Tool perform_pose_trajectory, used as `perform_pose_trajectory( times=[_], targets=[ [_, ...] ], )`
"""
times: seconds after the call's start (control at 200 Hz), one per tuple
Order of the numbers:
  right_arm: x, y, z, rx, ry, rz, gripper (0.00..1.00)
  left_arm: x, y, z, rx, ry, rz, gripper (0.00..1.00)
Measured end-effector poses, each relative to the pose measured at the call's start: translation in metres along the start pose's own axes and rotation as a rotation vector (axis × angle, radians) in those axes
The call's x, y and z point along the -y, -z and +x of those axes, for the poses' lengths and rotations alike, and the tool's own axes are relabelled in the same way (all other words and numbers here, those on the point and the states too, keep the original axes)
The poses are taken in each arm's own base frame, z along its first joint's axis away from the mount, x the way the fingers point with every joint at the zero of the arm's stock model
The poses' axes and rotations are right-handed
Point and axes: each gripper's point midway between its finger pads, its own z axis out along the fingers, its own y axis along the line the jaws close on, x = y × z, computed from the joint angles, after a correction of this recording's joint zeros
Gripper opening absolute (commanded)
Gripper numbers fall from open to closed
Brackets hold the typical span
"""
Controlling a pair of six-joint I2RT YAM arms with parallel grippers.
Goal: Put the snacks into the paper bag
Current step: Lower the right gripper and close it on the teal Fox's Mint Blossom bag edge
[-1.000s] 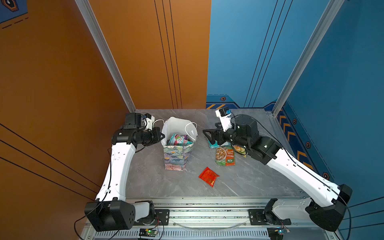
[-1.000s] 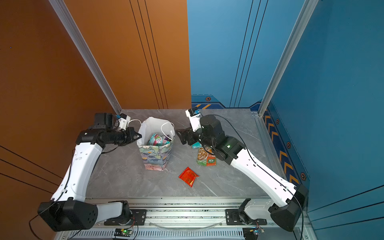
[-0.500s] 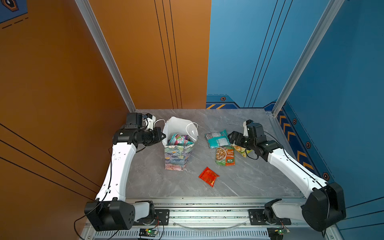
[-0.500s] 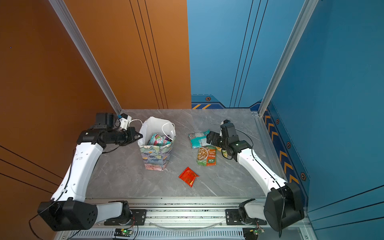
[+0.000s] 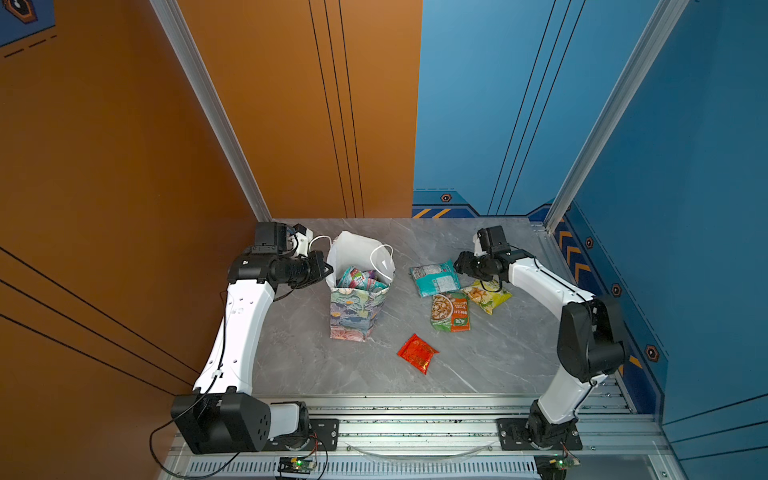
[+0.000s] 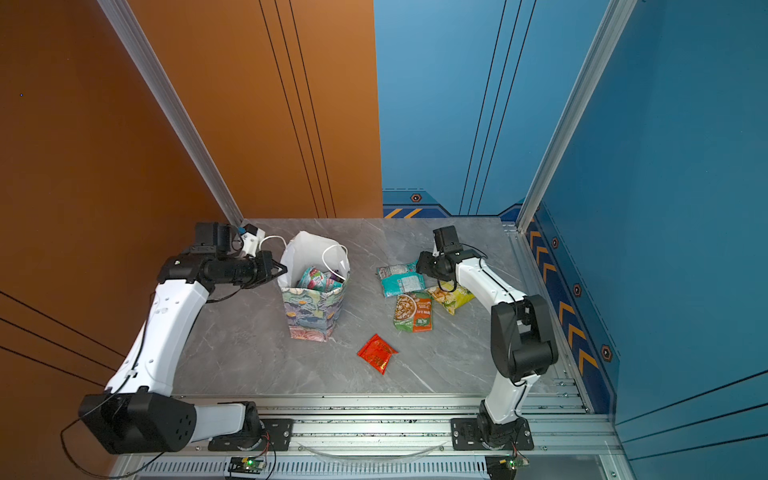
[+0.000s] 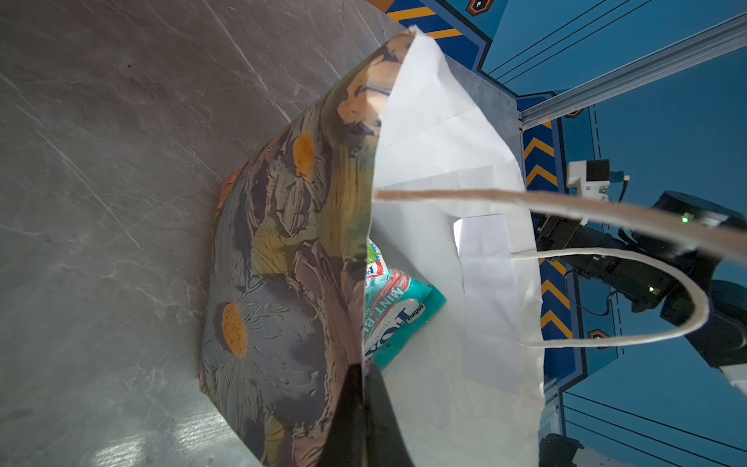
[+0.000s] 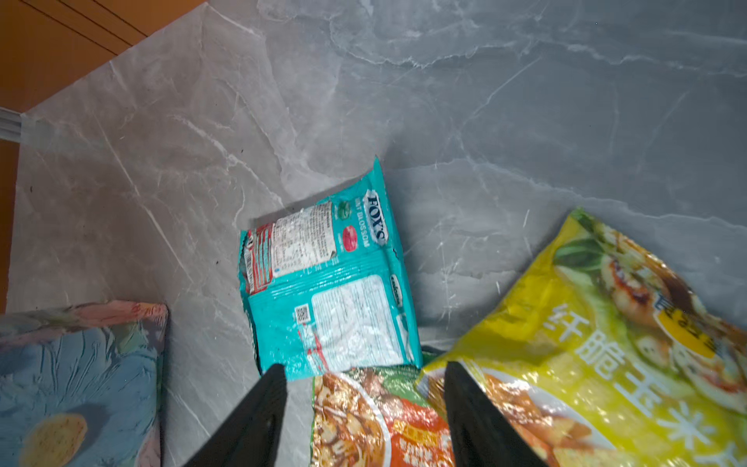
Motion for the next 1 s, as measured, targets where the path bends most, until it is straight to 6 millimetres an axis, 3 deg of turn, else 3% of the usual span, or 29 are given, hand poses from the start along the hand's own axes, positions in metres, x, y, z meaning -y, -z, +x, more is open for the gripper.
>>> perform_pose_trajectory(
  times=[0.185,0.37,0.546,0.731,0.996],
  targets=[
    [0.001,-0.036,-0.011,-0.052,0.03,0.027,0.54,0.0,-0.001,-0.002,-0.001,0.001,0.0,0.0],
    [0.014,-0.064,-0.005,-0.116,0.055,0.093,0.53,0.001,-0.002,-0.001,-0.006,0.002,0.007,0.0],
    [0.032,-0.086,0.009,-0.168,0.071,0.155,0.45,0.001,-0.002,-0.002,-0.005,0.002,0.008,0.0],
    [0.037,-0.096,0.017,-0.193,0.077,0.171,0.39,0.001,-0.002,-0.001,-0.004,0.001,0.008,0.0],
    [0.027,-0.096,0.016,-0.192,0.082,0.144,0.11,0.001,-0.001,-0.001,-0.003,0.001,0.008,0.0]
  ],
)
